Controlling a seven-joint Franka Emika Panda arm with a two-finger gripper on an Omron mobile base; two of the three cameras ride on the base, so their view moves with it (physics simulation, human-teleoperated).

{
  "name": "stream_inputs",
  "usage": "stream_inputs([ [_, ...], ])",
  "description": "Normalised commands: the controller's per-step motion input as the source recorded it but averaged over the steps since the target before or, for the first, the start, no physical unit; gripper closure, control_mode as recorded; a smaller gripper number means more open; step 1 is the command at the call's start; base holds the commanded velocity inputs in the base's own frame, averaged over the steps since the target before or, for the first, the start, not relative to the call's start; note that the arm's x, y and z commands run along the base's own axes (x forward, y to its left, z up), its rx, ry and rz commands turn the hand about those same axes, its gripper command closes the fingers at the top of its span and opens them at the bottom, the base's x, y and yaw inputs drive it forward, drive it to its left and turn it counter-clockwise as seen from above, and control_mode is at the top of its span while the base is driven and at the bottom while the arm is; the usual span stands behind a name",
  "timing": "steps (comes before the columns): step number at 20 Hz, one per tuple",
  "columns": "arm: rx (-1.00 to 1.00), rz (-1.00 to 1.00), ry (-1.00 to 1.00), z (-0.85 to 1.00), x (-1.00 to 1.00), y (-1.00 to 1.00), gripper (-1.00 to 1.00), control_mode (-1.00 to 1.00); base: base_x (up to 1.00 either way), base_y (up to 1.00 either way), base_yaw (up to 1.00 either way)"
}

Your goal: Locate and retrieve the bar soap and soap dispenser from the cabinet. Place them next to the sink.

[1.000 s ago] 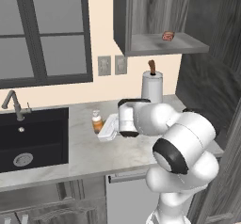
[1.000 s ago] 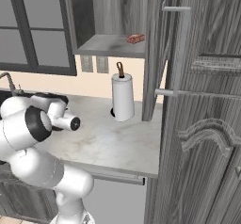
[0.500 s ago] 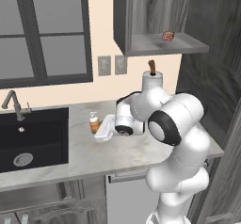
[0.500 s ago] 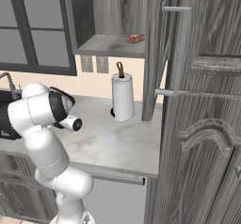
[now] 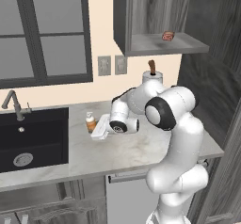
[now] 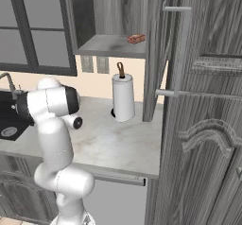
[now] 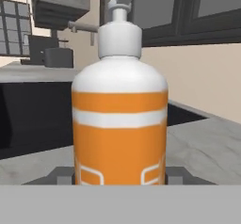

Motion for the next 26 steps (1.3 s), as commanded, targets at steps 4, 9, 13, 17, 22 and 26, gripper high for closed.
stream_inputs([
  [4, -0.04, 0.0, 0.0, -0.18, 0.33, 0.23, 1.0, -1.0, 0.0, 0.0, 0.0],
  [9, -0.01, 0.0, -0.01, -0.22, 0.37, 0.21, 1.0, -1.0, 0.0, 0.0, 0.0],
  [13, 0.0, 0.0, -0.02, -0.21, 0.39, 0.19, 1.0, -1.0, 0.0, 0.0, 0.0],
  [17, 0.0, 0.0, -0.02, -0.25, 0.4, 0.15, 1.0, -1.0, 0.0, 0.0, 0.0],
  [22, 0.0, 0.0, -0.03, -0.31, 0.42, 0.14, 1.0, -1.0, 0.0, 0.0, 0.0],
  [26, 0.01, 0.0, -0.02, -0.29, 0.38, 0.02, 1.0, -1.0, 0.0, 0.0, 0.0],
])
